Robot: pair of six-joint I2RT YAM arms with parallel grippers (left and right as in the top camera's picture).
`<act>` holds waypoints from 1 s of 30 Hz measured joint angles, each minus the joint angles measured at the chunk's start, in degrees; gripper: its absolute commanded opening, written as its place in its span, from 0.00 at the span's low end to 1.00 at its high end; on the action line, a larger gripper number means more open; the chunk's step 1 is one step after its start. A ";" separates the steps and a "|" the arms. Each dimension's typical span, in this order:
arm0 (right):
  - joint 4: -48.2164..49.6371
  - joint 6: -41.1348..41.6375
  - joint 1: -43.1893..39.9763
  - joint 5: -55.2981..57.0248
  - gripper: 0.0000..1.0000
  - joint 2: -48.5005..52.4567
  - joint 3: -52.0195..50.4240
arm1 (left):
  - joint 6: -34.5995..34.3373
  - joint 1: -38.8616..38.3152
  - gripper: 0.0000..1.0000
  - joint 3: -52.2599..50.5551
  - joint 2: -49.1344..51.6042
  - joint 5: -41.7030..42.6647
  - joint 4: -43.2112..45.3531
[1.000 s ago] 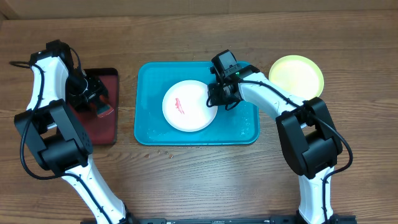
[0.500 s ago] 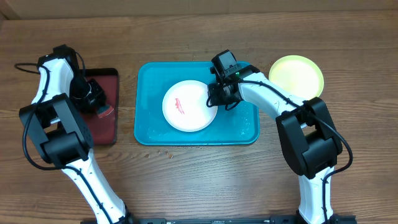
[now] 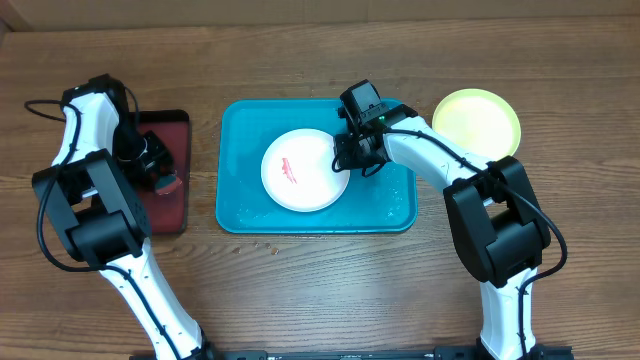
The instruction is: Clean dirty plates on tray and stack at the side
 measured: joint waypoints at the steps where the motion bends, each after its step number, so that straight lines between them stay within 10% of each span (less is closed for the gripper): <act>1: 0.00 0.00 0.00 0.00 0.11 0.00 0.00 | 0.02 0.17 1.00 0.00 0.00 -0.02 -0.42; 5: 0.04 -0.02 0.00 0.02 0.11 0.00 0.00 | -0.02 0.28 0.96 0.00 0.07 0.07 -2.78; 13: 0.17 -0.02 0.00 0.02 0.11 0.00 -0.04 | 0.17 0.28 0.04 0.00 0.13 0.68 -4.02; 15: 0.20 0.00 0.00 0.04 0.11 0.00 -0.04 | 0.22 0.28 0.08 0.00 0.15 0.68 -3.91; 18: 0.17 -0.02 0.00 0.02 0.11 0.00 -0.04 | 0.22 0.28 0.82 0.00 0.17 0.68 -3.13; 20: 0.17 -0.02 0.00 0.02 0.11 0.00 -0.04 | 0.20 0.28 1.00 0.00 0.20 0.63 -1.79; 28: 0.17 0.00 0.00 0.04 0.11 0.00 -0.04 | 0.20 0.28 1.00 0.31 0.20 0.37 5.70; 30: 0.20 -0.02 0.00 0.04 0.11 0.00 -0.04 | 0.22 0.28 0.87 0.37 0.20 0.02 6.99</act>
